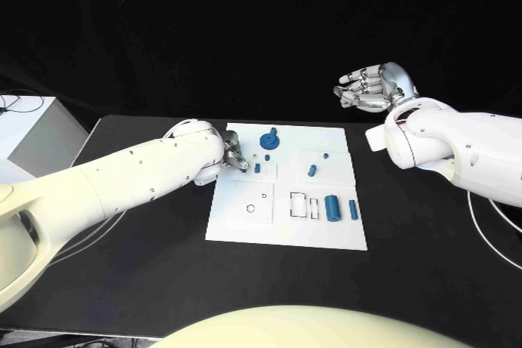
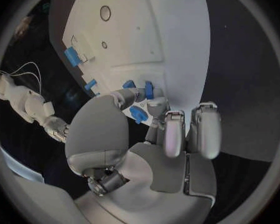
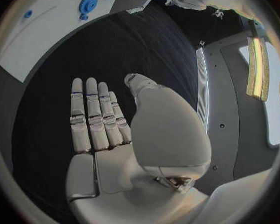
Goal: Assemble the parts on the task board
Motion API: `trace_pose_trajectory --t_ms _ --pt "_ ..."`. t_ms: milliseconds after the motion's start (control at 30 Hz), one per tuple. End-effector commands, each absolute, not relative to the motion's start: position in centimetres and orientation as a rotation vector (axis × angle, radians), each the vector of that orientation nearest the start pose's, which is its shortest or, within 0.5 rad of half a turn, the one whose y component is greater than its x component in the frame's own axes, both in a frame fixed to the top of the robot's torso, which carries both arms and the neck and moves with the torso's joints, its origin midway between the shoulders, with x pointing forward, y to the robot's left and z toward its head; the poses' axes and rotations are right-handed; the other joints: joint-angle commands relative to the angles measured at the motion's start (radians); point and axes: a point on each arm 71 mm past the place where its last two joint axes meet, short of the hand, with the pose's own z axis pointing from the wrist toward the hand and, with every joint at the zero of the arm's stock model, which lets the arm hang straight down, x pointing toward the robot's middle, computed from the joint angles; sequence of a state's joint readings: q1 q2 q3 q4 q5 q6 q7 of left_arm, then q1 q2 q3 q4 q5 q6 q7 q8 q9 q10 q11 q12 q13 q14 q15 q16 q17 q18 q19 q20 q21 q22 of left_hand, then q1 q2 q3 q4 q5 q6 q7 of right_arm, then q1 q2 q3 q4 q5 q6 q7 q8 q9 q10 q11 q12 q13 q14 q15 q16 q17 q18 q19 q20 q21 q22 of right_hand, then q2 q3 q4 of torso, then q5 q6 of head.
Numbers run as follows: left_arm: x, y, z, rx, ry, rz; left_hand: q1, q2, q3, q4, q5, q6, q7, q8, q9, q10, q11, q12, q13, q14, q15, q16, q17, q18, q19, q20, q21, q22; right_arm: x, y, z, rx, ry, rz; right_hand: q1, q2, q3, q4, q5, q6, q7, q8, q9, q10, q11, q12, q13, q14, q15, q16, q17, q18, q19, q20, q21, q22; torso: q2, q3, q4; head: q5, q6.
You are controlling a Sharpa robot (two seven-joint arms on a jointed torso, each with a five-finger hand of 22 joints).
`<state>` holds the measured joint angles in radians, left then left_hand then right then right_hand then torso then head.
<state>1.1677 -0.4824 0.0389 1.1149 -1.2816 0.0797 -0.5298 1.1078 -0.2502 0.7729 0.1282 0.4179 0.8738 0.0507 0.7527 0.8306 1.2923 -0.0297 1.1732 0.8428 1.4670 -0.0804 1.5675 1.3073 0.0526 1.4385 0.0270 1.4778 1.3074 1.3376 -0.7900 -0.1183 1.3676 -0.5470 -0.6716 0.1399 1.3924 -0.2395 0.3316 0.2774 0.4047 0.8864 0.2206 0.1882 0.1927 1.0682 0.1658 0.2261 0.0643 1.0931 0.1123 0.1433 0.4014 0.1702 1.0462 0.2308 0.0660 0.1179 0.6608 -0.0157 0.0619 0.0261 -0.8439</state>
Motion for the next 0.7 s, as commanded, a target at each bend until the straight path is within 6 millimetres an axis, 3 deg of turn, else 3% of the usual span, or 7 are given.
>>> trace_pose_trajectory --t_ms 33,300,700 --pt "54.27 14.92 -24.30 -0.127 2.200 -0.261 0.028 0.021 0.139 -0.134 0.004 0.009 -0.003 0.004 0.001 0.000 0.001 -0.001 0.004 0.104 -0.003 0.003 0.263 -0.006 0.007 0.001 0.005 0.068 53.40 -24.43 -13.95 0.677 1.338 0.919 -0.008 -0.001 0.003 -0.002 0.004 -0.003 0.012 -0.005 -0.002 -0.005 -0.001 -0.006 -0.001 -0.001 0.005 -0.003 -0.001 0.014 -0.008 -0.001 0.001 -0.001 0.001 0.0005 -0.0013 0.000 0.000" --pt "54.13 14.67 -24.37 -0.134 2.219 -0.278 0.013 0.018 0.133 -0.124 -0.002 0.011 -0.002 0.003 0.000 0.009 0.003 0.007 0.016 0.104 0.000 0.003 0.263 -0.006 0.006 0.002 0.004 0.067 53.41 -24.46 -13.96 0.677 1.339 0.919 -0.010 -0.001 0.002 -0.002 0.004 -0.003 0.012 -0.005 -0.002 -0.005 -0.001 -0.006 -0.001 -0.001 0.006 -0.004 -0.002 0.014 -0.008 -0.001 0.001 -0.003 0.000 0.0010 -0.0006 -0.001 -0.003" --pt "53.98 14.51 -24.52 -0.146 2.239 -0.298 -0.067 0.008 0.045 -0.046 -0.020 0.027 -0.023 -0.006 -0.008 0.023 -0.011 0.016 0.035 0.104 -0.010 0.003 0.263 -0.006 0.007 -0.002 0.003 0.069 53.40 -24.48 -13.96 0.677 1.339 0.919 -0.010 -0.001 0.002 -0.002 0.004 -0.003 0.012 -0.005 -0.002 -0.005 -0.001 -0.006 -0.001 -0.001 0.006 -0.004 -0.002 0.014 -0.008 -0.001 0.001 -0.003 0.000 0.0014 -0.0015 0.001 -0.003"
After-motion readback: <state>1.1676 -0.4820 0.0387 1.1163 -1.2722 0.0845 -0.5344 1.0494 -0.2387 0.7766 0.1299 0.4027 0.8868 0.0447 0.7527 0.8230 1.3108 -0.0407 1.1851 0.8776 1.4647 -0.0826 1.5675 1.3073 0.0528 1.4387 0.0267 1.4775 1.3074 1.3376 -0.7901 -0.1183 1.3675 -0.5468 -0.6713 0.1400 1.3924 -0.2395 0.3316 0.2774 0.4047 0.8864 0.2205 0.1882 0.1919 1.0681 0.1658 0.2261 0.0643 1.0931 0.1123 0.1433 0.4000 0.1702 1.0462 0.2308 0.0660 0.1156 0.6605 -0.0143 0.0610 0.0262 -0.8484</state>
